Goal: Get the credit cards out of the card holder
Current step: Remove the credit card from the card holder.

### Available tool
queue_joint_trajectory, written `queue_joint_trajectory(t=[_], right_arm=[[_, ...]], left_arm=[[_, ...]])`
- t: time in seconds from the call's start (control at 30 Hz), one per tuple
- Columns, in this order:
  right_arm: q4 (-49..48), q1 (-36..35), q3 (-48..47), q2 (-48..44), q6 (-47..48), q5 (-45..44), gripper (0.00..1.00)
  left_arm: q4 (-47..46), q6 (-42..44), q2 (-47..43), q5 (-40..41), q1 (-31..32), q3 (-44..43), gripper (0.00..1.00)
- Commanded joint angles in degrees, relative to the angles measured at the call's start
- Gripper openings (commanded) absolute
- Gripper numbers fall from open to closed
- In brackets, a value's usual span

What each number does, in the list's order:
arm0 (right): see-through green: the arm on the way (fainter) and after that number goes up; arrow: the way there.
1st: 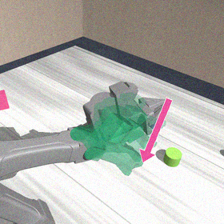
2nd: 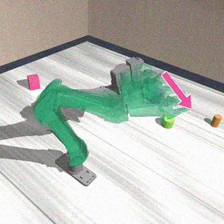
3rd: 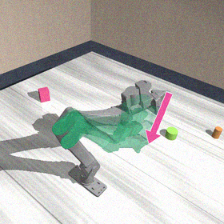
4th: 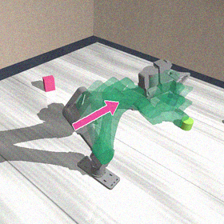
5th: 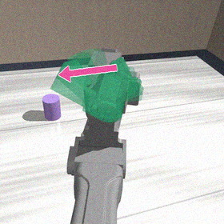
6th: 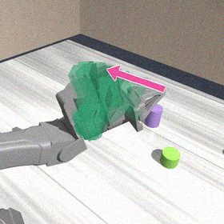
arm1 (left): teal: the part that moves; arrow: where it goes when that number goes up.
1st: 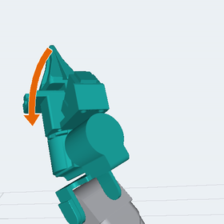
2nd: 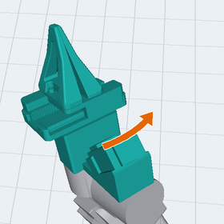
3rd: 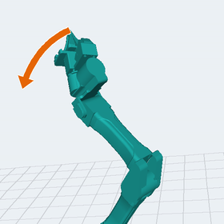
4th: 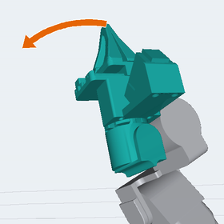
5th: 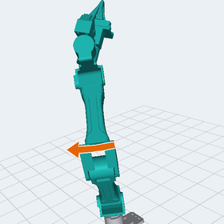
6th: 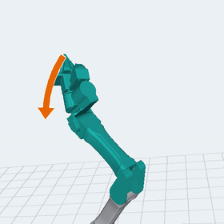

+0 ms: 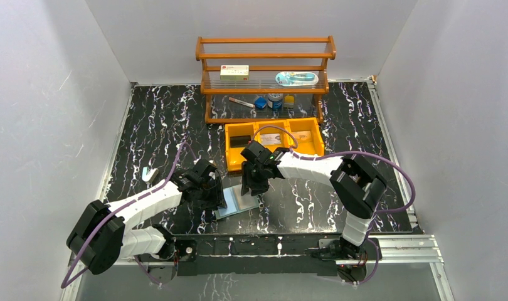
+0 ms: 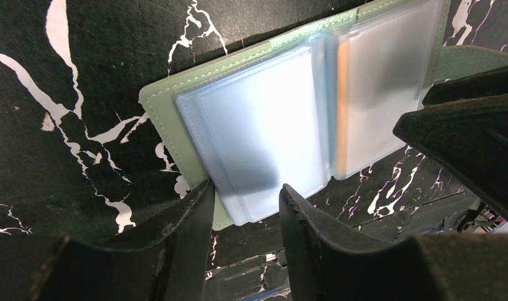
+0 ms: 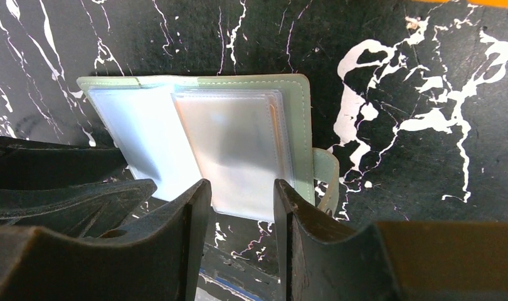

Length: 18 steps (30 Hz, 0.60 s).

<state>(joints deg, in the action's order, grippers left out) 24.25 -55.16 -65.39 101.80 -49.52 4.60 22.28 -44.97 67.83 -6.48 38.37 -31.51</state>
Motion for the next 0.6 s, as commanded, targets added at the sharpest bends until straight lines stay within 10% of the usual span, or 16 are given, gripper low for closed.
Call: queue_joint_trajectory(t=[0.0, 0.57], right_arm=[[-0.22, -0.22, -0.76, 0.67, -0.15, 0.12, 0.50], [1.95, -0.81, -1.23, 2.67, 2.15, -1.75, 0.49]], left_arm=[[0.83, 0.67, 0.09, -0.59, -0.05, -1.10, 0.41], [0.93, 0.85, 0.43, -0.61, 0.00, -1.68, 0.41]])
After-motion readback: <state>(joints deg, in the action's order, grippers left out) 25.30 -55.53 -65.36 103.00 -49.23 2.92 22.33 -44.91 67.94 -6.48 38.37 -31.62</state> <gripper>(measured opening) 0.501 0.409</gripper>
